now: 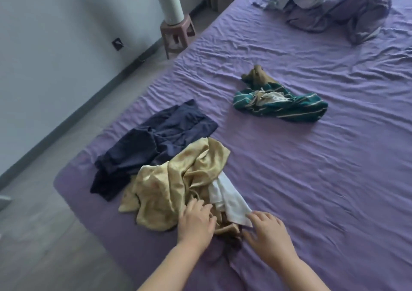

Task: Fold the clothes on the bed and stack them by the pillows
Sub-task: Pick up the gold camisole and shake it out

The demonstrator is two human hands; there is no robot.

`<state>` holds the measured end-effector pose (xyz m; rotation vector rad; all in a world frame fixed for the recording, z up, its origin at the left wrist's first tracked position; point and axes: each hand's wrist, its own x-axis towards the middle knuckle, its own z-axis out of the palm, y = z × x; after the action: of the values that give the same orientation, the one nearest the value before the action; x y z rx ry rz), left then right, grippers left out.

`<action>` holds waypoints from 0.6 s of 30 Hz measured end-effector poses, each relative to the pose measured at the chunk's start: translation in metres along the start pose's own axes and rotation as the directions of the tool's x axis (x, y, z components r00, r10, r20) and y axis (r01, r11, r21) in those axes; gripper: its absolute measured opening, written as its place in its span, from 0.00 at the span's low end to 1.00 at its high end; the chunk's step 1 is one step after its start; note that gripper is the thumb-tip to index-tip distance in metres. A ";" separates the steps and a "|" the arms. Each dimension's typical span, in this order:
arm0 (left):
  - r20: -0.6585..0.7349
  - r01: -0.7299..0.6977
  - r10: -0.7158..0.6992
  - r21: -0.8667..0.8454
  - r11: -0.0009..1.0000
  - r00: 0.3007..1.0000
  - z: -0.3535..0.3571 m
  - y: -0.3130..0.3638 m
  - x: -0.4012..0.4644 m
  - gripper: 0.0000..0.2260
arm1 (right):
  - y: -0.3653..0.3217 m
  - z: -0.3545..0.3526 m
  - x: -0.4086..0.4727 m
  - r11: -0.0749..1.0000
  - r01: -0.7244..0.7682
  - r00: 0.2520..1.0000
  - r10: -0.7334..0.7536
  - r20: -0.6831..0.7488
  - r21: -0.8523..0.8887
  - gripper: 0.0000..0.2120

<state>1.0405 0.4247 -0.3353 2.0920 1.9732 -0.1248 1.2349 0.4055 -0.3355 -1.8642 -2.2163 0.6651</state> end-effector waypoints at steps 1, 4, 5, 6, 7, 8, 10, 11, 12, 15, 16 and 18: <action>-0.033 0.033 -0.032 0.007 0.999 0.999 -0.004 -0.016 0.008 0.17 | -0.011 0.005 0.011 1.000 0.003 1.000 -0.003 0.022 -0.001 0.21; -0.065 0.132 -0.128 0.047 0.990 0.990 -0.018 -0.059 0.034 0.19 | -0.035 0.026 0.045 0.999 0.028 0.998 -0.030 0.058 0.035 0.24; -0.057 0.162 -0.158 0.054 0.985 0.986 -0.021 -0.071 0.043 0.21 | -0.043 0.032 0.057 0.997 0.053 0.997 -0.056 0.047 0.059 0.25; -0.052 0.191 -0.188 0.051 0.980 0.981 -0.023 -0.082 0.050 0.23 | -0.051 0.037 0.069 0.993 0.080 0.996 -0.083 0.036 0.088 0.25; -0.047 0.221 -0.220 0.029 0.975 0.974 -0.025 -0.092 0.057 0.26 | -0.059 0.042 0.078 0.988 0.108 0.994 -0.111 0.020 0.112 0.26; -0.038 0.249 -0.249 -0.004 0.968 0.968 -0.025 -0.101 0.062 0.30 | -0.068 0.046 0.087 0.982 0.136 0.990 -0.138 0.008 0.130 0.27; -0.012 0.277 -0.279 -0.076 0.958 0.960 -0.024 -0.116 0.068 0.35 | -0.083 0.058 0.095 0.973 0.192 0.978 -0.200 0.057 0.125 0.31; 0.013 0.280 -0.280 -0.119 0.953 0.960 -0.022 -0.122 0.069 0.36 | -0.090 0.065 0.094 0.974 0.212 0.969 -0.220 0.111 0.080 0.35; 0.045 0.283 -0.279 -0.177 0.943 0.959 -0.020 -0.127 0.069 0.34 | -0.095 0.072 0.092 0.973 0.232 0.955 -0.229 0.187 0.007 0.38; 0.083 0.261 -0.247 -0.326 0.909 0.965 -0.018 -0.137 0.069 0.23 | -0.103 0.081 0.081 0.921 0.326 0.939 -0.289 0.184 -0.215 0.19; 0.064 0.247 -0.240 -0.352 0.903 0.969 -0.020 -0.138 0.069 0.19 | -0.101 0.076 0.080 0.933 0.292 0.956 -0.274 0.108 -0.209 0.11; -0.004 0.211 -0.233 -0.403 0.890 0.973 -0.031 -0.134 0.070 0.12 | -0.091 0.061 0.081 0.978 0.209 0.978 -0.209 0.011 0.012 0.04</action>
<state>0.9097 0.5062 -0.3393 1.6233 2.0531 0.2740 1.1124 0.4592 -0.3622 -1.5946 -2.3677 0.6502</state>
